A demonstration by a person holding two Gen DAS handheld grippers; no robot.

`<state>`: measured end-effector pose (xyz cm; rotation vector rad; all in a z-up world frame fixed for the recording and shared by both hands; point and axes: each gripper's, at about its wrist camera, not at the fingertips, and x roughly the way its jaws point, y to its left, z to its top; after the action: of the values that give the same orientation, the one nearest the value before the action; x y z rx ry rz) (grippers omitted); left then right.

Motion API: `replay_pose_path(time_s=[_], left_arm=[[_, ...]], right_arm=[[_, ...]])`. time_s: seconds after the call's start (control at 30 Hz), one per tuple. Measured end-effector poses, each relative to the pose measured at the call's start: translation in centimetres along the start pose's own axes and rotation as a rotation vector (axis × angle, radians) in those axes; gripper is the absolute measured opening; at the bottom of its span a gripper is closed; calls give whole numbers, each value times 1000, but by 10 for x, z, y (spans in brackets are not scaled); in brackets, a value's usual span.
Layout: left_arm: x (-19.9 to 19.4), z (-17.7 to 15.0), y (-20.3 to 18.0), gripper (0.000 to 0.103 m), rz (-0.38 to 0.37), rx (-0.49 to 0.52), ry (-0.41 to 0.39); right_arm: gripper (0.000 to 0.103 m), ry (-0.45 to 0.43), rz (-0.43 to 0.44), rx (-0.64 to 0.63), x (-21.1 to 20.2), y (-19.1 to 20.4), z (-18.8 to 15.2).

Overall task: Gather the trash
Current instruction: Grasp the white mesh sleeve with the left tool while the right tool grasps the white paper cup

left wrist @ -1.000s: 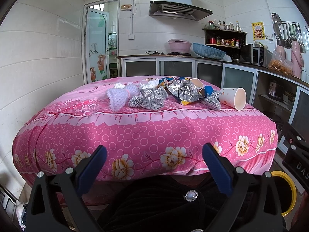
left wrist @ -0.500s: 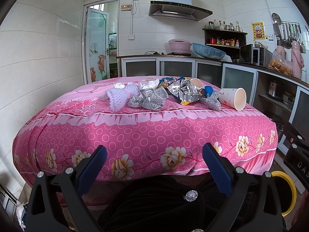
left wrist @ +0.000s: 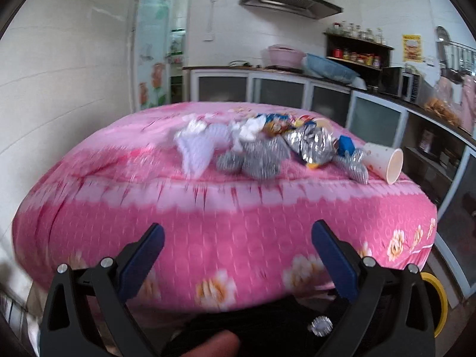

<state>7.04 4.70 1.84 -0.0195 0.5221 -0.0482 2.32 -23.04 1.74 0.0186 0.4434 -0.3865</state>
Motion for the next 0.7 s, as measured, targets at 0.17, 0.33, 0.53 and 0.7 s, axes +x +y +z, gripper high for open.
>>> replay_pose_path(time_s=[0.17, 0.33, 0.53, 0.7], left_arm=[[27, 30, 38, 95, -8, -18, 67], [40, 60, 67, 95, -9, -27, 58], [63, 83, 66, 95, 70, 111, 84], [92, 98, 77, 95, -8, 58, 171]], right_arm=[[95, 176, 230, 46, 50, -7, 23], [95, 133, 213, -81, 61, 11, 40], [95, 164, 290, -48, 98, 10, 63], [95, 207, 151, -61, 138, 4, 73]])
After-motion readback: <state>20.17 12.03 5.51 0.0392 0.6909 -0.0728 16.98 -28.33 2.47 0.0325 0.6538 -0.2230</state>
